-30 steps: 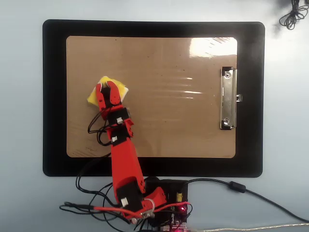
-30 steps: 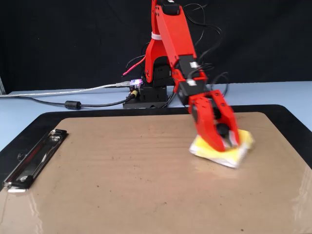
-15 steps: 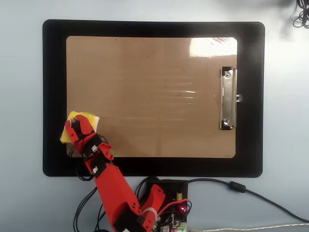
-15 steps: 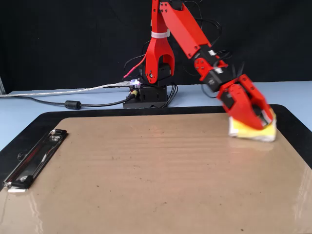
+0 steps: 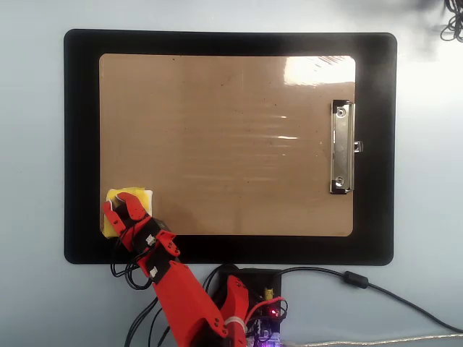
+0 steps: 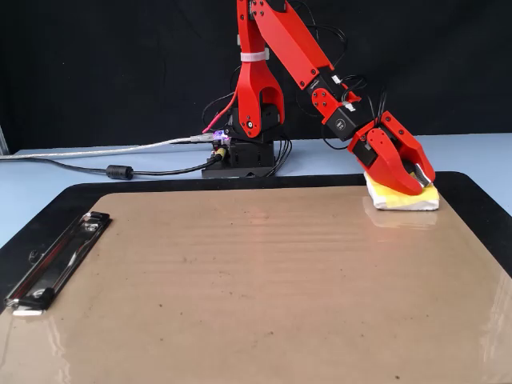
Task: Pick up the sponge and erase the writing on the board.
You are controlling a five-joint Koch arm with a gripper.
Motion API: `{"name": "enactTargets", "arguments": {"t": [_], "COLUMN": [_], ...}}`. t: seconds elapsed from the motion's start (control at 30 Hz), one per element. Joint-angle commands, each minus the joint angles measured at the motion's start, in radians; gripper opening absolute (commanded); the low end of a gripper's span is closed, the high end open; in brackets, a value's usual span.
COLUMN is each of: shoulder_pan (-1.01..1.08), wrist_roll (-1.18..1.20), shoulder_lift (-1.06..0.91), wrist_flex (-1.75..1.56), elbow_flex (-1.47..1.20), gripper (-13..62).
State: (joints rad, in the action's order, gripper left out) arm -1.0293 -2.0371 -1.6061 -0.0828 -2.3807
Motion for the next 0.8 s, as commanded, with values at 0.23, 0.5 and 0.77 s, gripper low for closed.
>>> {"name": "enactTargets", "arguments": {"t": [0.23, 0.5, 0.77], "shoulder_pan": [-0.015, 0.055, 0.494], "wrist_roll": [-0.058, -0.054, 0.379], "shoulder_lift": [0.034, -0.055, -0.525], "wrist_flex": [0.025, 0.071, 0.888], "elbow_flex": [0.031, 0.202, 0.190], "gripper": [32.7, 33.5, 33.2]}}
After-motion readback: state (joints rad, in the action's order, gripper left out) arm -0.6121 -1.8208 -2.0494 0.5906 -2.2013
